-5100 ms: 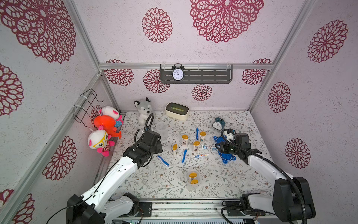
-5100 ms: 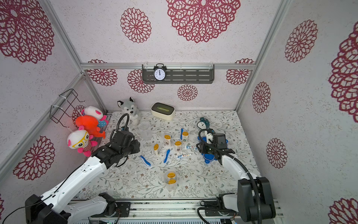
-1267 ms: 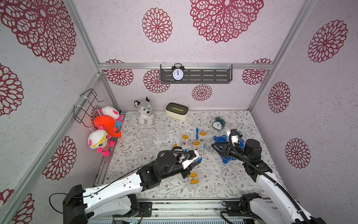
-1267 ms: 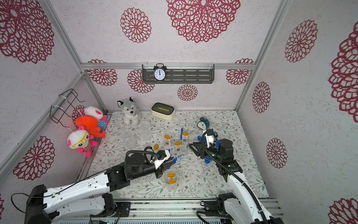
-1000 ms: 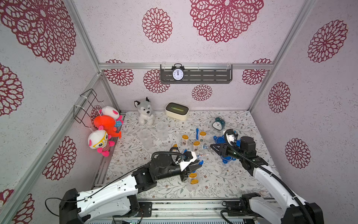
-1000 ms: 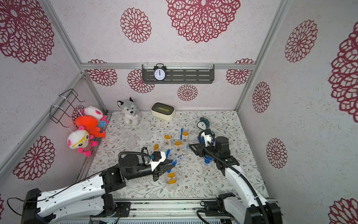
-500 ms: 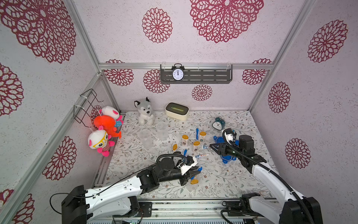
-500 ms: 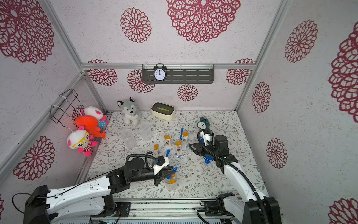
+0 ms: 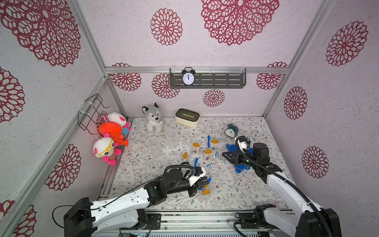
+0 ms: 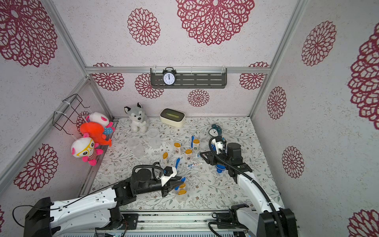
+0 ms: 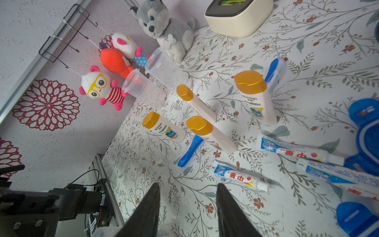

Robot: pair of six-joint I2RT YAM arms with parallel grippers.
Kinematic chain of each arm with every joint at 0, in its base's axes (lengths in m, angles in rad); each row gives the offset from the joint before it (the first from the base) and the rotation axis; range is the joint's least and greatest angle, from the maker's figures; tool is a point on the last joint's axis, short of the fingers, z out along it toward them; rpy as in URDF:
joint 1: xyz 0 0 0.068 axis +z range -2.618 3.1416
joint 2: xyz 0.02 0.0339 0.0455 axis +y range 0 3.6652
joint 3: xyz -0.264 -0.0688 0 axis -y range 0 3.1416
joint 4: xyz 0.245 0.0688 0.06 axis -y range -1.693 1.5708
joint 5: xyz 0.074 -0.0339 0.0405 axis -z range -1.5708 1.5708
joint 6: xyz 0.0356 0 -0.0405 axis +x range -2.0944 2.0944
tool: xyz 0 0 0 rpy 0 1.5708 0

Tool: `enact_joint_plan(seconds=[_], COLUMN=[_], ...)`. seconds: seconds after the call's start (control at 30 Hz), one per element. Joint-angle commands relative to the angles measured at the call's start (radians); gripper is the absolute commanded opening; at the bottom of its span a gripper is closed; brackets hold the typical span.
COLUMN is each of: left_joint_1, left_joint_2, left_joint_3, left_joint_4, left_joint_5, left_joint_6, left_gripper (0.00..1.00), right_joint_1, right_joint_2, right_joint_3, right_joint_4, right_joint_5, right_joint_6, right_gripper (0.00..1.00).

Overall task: Pack away toiletry kits
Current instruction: Place the toiletry item into the container.

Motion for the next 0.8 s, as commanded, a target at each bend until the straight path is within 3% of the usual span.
enact_joint_plan(seconds=[0.0,0.1,0.23,0.33,0.53,0.63,0.77], left_joint_1=[0.013,0.014,0.016,0.018,0.089,0.198,0.269], left_joint_2=[0.025,0.029,0.003,-0.027,-0.078,-0.066,-0.026], left_joint_3=[0.002,0.0,-0.017,-0.031,-0.008,0.033,0.069], left_joint_4=[0.05,0.048,0.041,0.025,-0.05,-0.097,-0.169], left_joint_5=[0.0,-0.003,-0.023,-0.047,-0.095,-0.077,-0.034], left_joint_6=[0.008,0.006,-0.003,-0.006,-0.041,-0.118,-0.125], left_gripper=[0.03,0.12,0.39,0.53,0.6,0.6,0.61], right_joint_1=[-0.007,-0.01,-0.01,-0.01,-0.004,0.009,0.008], right_joint_2=[-0.01,-0.007,0.006,0.013,0.023,0.057,0.151], right_joint_3=[0.008,0.01,0.014,0.018,0.023,0.036,0.072], right_joint_4=[0.0,0.002,-0.007,-0.026,-0.052,-0.046,-0.065], right_joint_5=[-0.006,-0.005,0.009,0.043,0.174,0.298,0.341], right_joint_6=[-0.025,-0.027,-0.031,-0.038,-0.104,-0.25,-0.446], right_gripper=[0.46,0.46,0.49,0.51,0.47,0.47,0.47])
